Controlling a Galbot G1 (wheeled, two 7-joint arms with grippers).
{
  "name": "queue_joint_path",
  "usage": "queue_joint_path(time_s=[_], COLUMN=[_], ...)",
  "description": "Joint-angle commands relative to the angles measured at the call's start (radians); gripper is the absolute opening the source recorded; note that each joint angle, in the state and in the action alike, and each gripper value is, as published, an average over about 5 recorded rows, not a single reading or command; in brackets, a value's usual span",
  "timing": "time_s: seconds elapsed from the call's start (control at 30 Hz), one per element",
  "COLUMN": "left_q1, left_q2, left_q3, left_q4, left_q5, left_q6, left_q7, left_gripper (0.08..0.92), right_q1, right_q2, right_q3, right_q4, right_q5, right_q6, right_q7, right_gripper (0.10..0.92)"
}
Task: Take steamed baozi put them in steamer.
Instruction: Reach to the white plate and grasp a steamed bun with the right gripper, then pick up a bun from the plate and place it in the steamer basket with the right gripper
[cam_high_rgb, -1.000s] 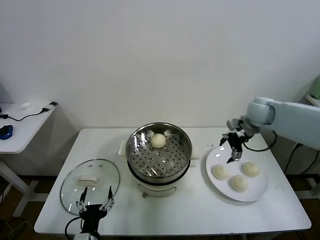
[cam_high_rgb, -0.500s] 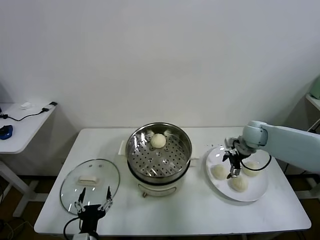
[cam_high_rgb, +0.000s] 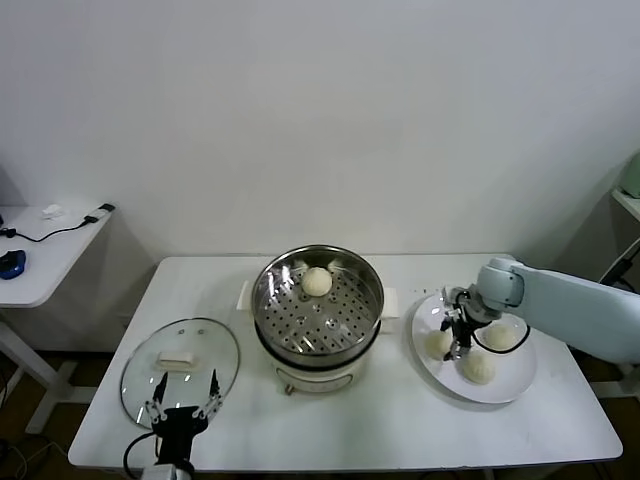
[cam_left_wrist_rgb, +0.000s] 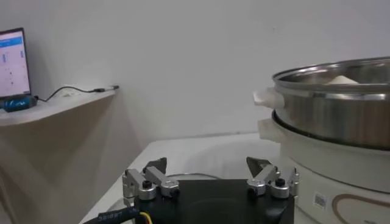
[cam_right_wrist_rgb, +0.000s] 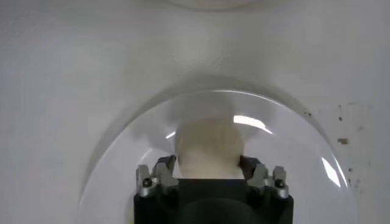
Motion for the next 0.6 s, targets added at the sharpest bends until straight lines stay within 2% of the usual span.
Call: queue_joint_path(time_s=[0.03,0.2,0.43,0.6], left_q1=[0.003,0.004,0.007,0.011], left_q2=[-0.001,-0.001,0.002,0.006], left_q3=[0.004,0.007,0.013,0.015], left_q4=[-0.008,-0.013,-0.023,-0.031], left_q5=[0.004,0.007,0.009,0.012], left_q6=[0.001,0.001,0.002,0.004], left_q7=[-0.001,-0.002,-0.002,-0.001], left_gripper=[0.823,0.823,0.823,0.823], right_q1=[0.017,0.237,0.748,0.913], right_q2=[-0.029,-0.057,0.033,0.130], right_q3=[0.038,-0.071,-0.326,-0.325], right_q4=[0.033,0.099,0.175,0.268], right_q5=[0.010,0.057,0.278,0.460], right_q6=[-0.010,0.016,0.049,0.003], right_q7=[0.006,-0.041,-0.115,-0.088], right_gripper=[0.609,0.603,0.602,0.602])
